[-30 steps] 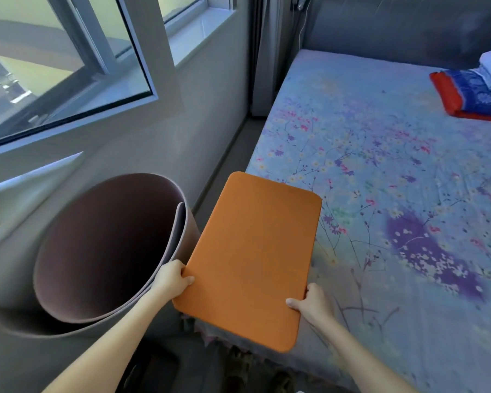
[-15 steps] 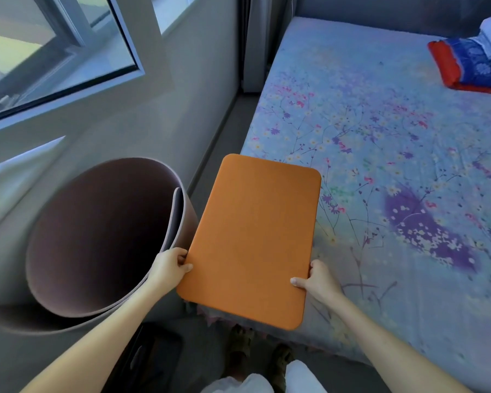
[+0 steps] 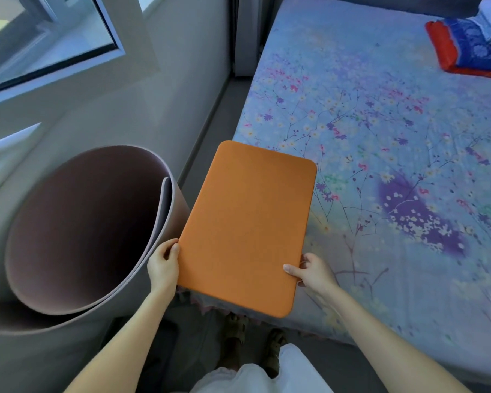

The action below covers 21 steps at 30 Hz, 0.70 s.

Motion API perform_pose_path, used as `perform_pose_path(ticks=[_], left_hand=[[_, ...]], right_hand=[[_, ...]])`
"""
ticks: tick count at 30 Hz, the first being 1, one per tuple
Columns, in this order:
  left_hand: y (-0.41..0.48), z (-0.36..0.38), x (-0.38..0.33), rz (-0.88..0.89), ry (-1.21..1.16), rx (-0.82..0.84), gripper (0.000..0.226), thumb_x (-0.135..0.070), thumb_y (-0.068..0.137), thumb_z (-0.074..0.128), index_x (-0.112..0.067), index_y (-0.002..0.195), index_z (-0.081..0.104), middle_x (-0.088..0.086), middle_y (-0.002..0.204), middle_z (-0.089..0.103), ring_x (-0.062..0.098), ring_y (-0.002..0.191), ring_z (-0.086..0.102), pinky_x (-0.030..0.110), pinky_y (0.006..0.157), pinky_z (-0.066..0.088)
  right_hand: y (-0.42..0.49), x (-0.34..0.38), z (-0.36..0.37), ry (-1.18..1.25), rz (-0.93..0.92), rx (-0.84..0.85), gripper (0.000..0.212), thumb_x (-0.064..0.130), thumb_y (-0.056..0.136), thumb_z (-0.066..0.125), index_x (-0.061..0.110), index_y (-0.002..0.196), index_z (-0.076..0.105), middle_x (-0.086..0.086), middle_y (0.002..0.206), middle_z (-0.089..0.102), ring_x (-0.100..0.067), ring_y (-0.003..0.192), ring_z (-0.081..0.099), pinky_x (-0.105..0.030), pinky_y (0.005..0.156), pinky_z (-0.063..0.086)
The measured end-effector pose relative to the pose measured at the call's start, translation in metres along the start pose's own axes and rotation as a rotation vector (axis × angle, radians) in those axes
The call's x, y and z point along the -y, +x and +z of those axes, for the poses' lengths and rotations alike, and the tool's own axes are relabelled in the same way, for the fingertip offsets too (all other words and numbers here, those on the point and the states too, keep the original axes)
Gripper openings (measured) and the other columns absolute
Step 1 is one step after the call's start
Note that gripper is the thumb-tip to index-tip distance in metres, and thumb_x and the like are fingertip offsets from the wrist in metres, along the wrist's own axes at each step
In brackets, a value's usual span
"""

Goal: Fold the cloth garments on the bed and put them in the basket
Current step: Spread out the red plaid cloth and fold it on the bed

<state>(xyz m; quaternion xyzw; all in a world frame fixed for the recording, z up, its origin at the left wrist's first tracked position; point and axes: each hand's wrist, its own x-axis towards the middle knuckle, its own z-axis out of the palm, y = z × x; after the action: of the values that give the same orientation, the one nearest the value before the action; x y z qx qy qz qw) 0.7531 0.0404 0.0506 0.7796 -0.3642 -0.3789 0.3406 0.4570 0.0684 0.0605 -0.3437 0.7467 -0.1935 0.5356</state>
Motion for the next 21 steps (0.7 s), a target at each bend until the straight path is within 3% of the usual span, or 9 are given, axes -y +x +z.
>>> perform_pose_path(ticks=[5,8,11,14,18,21], left_hand=[[-0.006,0.001,0.011,0.167,0.414,0.080,0.033,-0.028,0.101,0.033,-0.007,0.103,0.058,0.006,0.094,0.059,0.024,0.087,0.058,0.035,0.071,0.046],[-0.009,-0.002,0.016,0.148,0.638,0.126,0.033,-0.035,0.100,0.032,-0.007,0.102,0.050,0.010,0.098,0.051,0.027,0.083,0.054,0.037,0.068,0.046],[-0.019,-0.001,0.021,0.010,0.512,0.112,0.031,-0.037,0.100,0.031,-0.008,0.098,0.043,0.009,0.090,0.051,0.025,0.078,0.053,0.036,0.064,0.041],[-0.028,0.006,0.026,-0.009,0.331,-0.005,0.032,-0.034,0.101,0.027,-0.008,0.092,0.041,0.009,0.081,0.053,0.026,0.072,0.053,0.036,0.061,0.039],[-0.023,0.009,0.028,0.159,0.465,-0.160,0.037,-0.029,0.101,0.025,-0.010,0.075,0.042,0.005,0.065,0.052,0.026,0.058,0.053,0.032,0.054,0.035],[-0.012,0.005,0.023,0.246,0.673,-0.166,0.032,-0.024,0.099,0.031,-0.011,0.073,0.044,0.002,0.065,0.052,0.026,0.062,0.051,0.035,0.053,0.040]], right_hand=[[0.001,-0.006,-0.005,-0.005,-0.019,0.045,0.034,0.020,0.083,0.071,0.005,0.107,0.052,-0.010,0.108,0.063,-0.022,0.092,0.064,-0.027,0.061,0.056],[-0.001,-0.009,-0.004,-0.018,-0.062,0.032,0.033,0.021,0.085,0.069,0.006,0.107,0.050,-0.008,0.107,0.062,-0.024,0.095,0.063,-0.032,0.063,0.058],[-0.002,-0.015,-0.001,-0.020,-0.083,0.029,0.031,0.023,0.086,0.067,0.010,0.107,0.047,-0.008,0.109,0.061,-0.024,0.098,0.062,-0.038,0.070,0.059],[-0.003,-0.019,0.000,-0.022,-0.136,0.034,0.031,0.023,0.087,0.066,0.013,0.108,0.045,-0.005,0.111,0.060,-0.022,0.099,0.062,-0.032,0.068,0.058],[0.000,-0.018,-0.003,-0.042,-0.168,0.047,0.031,0.026,0.086,0.067,0.012,0.104,0.045,-0.004,0.102,0.061,-0.019,0.088,0.065,-0.021,0.052,0.055],[0.005,-0.020,-0.002,-0.052,-0.162,0.066,0.030,0.028,0.085,0.068,0.016,0.099,0.045,-0.005,0.101,0.063,-0.019,0.084,0.065,-0.019,0.049,0.052]])
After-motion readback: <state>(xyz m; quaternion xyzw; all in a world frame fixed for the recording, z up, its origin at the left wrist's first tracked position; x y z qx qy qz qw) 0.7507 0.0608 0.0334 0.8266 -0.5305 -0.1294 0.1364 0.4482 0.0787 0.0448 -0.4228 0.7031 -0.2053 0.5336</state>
